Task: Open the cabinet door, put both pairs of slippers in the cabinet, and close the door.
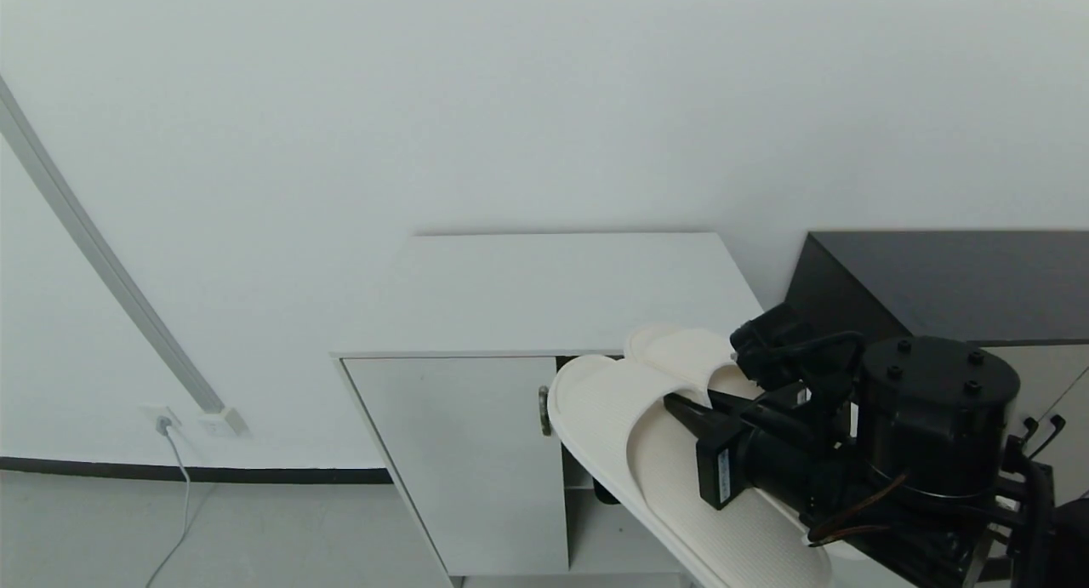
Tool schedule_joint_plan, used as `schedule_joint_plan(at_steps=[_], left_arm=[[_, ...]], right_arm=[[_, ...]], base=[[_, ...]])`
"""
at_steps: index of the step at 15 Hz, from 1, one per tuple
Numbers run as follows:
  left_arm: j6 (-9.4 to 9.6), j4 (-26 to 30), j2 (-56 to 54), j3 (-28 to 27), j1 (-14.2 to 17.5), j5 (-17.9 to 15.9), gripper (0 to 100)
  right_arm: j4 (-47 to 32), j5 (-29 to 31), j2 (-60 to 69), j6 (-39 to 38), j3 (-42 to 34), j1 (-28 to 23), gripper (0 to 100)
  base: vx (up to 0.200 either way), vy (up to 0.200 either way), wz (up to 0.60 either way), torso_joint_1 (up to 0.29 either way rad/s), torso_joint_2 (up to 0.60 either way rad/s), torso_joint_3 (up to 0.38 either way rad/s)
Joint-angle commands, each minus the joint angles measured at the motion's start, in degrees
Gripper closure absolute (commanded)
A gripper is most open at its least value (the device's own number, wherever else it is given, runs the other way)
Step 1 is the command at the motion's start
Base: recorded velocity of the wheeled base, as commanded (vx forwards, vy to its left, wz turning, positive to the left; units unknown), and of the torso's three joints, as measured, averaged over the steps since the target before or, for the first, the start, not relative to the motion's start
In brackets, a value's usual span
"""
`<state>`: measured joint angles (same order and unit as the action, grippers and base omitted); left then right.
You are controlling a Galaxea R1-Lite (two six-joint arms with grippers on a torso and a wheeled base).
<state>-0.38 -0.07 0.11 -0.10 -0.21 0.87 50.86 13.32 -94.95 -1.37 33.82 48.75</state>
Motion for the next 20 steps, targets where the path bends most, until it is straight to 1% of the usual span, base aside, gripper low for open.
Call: schedule_joint_plan(at_steps=[1,4,7,9,11,20], left_arm=[[0.11,-0.01,-0.02,0.01,0.03,-0.07,100],[0.2,-0.01,-0.02,0.01,0.03,0.01,100],[0.2,-0.01,-0.02,0.01,0.03,0.01,100],[0.2,-0.01,-0.02,0.01,0.03,0.01,100],[0.2,-0.01,-0.02,0.01,0.03,0.01,100],[0.2,-0.01,-0.02,0.01,0.03,0.01,100]], right_arm=[[0.03,0.04,-0.06,-0.13,-0.59,-0.06,100],[2.67,0.04,1.17,-0.3,-2.79,-0.41,100],[2.93,0.04,0.56,0.05,-4.2,-0.41,100],[3.02,0.04,0.29,-0.04,-4.2,-0.41,100],[3.19,0.04,0.38,0.13,-5.87,-0.15,100],[4.07,0.12,-0.41,0.22,-5.78,0.03,100]], base=[[0.0,0.0,0.0,0.0,0.0,0.0],[0.0,0.0,0.0,0.0,0.0,0.0],[0.0,0.0,0.0,-0.116,0.28,0.155],[0.0,0.0,0.0,-0.19,0.44,0.239],[0.0,0.0,0.0,-0.234,0.54,0.31],[0.0,0.0,0.0,-0.216,0.53,0.322]])
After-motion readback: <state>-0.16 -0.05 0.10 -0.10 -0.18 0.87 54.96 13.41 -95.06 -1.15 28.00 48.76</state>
